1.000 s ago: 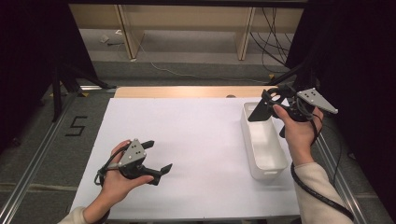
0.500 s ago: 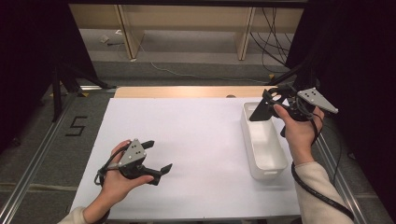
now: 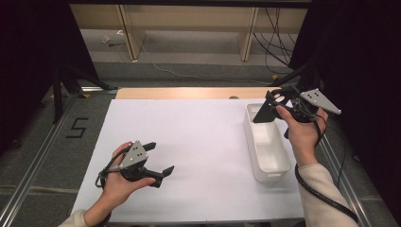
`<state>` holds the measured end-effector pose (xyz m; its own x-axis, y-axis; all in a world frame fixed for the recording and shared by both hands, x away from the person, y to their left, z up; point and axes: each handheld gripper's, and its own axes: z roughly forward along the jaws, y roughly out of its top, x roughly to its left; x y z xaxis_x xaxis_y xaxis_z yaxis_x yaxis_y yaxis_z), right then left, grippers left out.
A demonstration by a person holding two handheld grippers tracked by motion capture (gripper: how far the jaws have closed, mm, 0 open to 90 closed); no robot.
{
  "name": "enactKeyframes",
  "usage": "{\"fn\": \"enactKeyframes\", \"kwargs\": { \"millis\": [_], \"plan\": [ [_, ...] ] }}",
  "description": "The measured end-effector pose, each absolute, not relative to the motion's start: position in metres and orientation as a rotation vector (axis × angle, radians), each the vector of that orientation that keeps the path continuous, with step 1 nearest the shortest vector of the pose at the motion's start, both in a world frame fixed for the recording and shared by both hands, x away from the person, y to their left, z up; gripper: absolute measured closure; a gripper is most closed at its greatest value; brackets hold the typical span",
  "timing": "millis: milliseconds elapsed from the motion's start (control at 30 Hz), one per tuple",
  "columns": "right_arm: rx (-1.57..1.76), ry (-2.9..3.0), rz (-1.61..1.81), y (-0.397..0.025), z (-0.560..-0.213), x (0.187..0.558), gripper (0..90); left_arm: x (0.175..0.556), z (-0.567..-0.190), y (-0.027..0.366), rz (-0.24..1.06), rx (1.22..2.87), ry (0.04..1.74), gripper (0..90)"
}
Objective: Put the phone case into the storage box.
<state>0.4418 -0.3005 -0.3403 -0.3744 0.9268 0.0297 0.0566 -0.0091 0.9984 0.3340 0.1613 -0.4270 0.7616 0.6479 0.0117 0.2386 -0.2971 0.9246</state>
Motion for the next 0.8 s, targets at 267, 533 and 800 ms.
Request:
{"fn": "enactKeyframes", "kwargs": {
  "millis": [267, 533, 800],
  "plan": [
    [1.051, 1.523, 1.469, -0.2998, -0.3401, 0.4439, 15.9, 0.3340, -0.4268, 0.1615, 0.472, 1.872, 0.681, 0.7],
    [1.044, 1.523, 1.461, -0.2987, -0.3402, 0.4467, 15.9, 0.3341, -0.4269, 0.1615, 0.472, 1.873, 0.680, 0.8],
    [1.045, 1.537, 1.443, -0.2965, -0.3417, 0.4499, 15.9, 0.3341, -0.4270, 0.1615, 0.471, 1.872, 0.680, 0.8]
  ]
}}
